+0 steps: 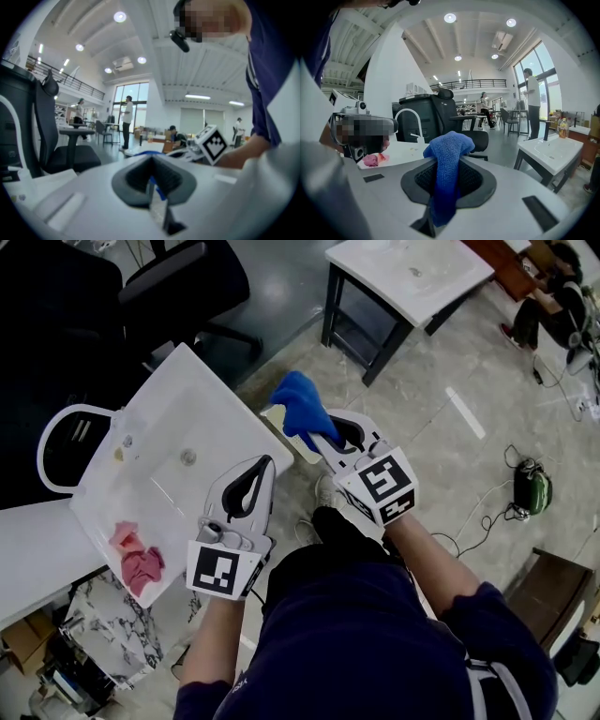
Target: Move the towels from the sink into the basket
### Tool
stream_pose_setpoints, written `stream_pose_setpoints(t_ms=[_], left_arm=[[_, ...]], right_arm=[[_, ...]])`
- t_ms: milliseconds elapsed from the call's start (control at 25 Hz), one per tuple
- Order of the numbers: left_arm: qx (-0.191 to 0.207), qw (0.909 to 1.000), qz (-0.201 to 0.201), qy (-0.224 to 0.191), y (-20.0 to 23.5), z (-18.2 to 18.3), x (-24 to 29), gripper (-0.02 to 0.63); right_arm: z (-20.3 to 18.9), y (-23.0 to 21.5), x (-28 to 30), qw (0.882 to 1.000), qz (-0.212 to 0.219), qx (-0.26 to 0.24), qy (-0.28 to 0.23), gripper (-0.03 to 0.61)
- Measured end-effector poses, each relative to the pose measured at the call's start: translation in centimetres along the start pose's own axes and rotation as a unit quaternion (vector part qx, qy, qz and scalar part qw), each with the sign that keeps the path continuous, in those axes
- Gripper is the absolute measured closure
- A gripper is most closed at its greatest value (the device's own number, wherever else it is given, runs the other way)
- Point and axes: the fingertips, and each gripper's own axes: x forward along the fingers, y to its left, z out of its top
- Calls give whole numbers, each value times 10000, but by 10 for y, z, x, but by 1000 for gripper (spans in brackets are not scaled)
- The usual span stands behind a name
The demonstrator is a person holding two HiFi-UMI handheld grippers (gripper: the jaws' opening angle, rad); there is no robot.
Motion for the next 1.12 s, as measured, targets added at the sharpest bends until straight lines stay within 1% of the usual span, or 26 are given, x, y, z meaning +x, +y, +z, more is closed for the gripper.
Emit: stream_pose_setpoints(t_ms=[200,440,640,840,960,1120], left_arm=[[16,9999,-75,144,-17,-14,-30,611],[2,9998,-129,154,-32,-19,-26,611],[-99,9999,-35,91,-38,-16,-6,611],[-166,9996,141,177,-41,-18,26,611],[-307,9989,283,216,-41,-25,48,611],[-377,9976,441,370,-39,-39,83,611]], right_arm=[[-12,24,-18,9999,-105,-48,58,506],[-17,17,-29,9998,-188,-52,39,506],[-18,0,-27,9999,-101,-45,13,506],[-27,-26,-21,9998,127,-1,139,506],[-35,-46,-16,9994,255,29,243,506],[-48,-75,-4,9982,471,-28,363,506]])
